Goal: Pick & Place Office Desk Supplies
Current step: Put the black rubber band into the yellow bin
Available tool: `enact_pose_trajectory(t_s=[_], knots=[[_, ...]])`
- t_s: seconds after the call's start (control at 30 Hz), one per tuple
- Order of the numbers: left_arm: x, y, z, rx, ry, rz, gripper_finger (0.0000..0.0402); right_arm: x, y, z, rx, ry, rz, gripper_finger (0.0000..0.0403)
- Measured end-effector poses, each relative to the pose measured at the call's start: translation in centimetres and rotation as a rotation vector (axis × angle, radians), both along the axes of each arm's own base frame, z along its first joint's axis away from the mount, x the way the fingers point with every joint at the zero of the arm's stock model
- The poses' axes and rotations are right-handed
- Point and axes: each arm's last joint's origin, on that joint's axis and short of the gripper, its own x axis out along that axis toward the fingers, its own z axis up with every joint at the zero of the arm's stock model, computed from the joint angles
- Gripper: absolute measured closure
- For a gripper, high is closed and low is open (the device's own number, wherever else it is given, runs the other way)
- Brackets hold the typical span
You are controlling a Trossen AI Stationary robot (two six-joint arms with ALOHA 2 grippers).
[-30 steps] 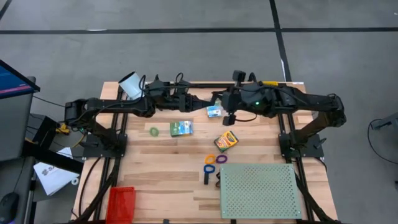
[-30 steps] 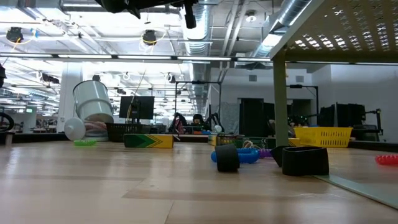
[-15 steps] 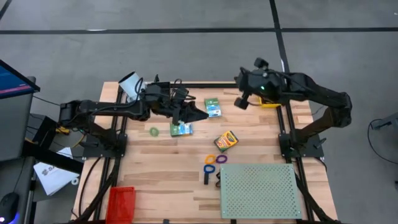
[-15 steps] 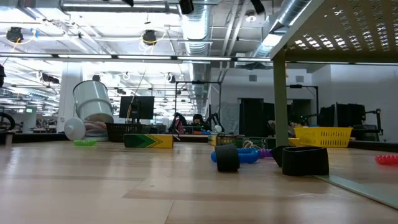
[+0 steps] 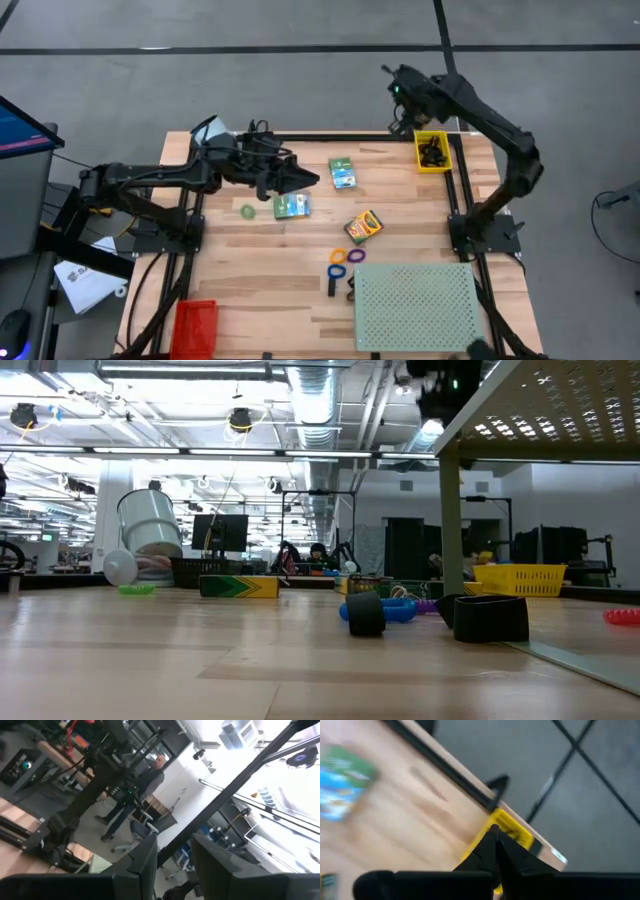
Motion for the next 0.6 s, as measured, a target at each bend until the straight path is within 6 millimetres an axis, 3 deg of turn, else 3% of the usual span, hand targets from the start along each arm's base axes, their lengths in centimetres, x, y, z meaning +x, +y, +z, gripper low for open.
enact_pose_trajectory(t_s=[0.13,0.37,0.6], knots=[[-0.7,-0.1,0.6,0.011,-0.015,0.007,0.0286,-1.3,-4.3,-2.2,0.069,0.082,-0.075,0.0403],[-1.1,-0.1,0.9,0.008,-0.028,0.025,0.0286,-4.3,-11.0,-7.6,0.361,0.201,-0.267,0.0403],[-1.1,0.0,0.9,-0.009,-0.029,0.036,0.0286,-5.6,-13.5,-10.7,0.465,0.222,-0.333,0.0403]])
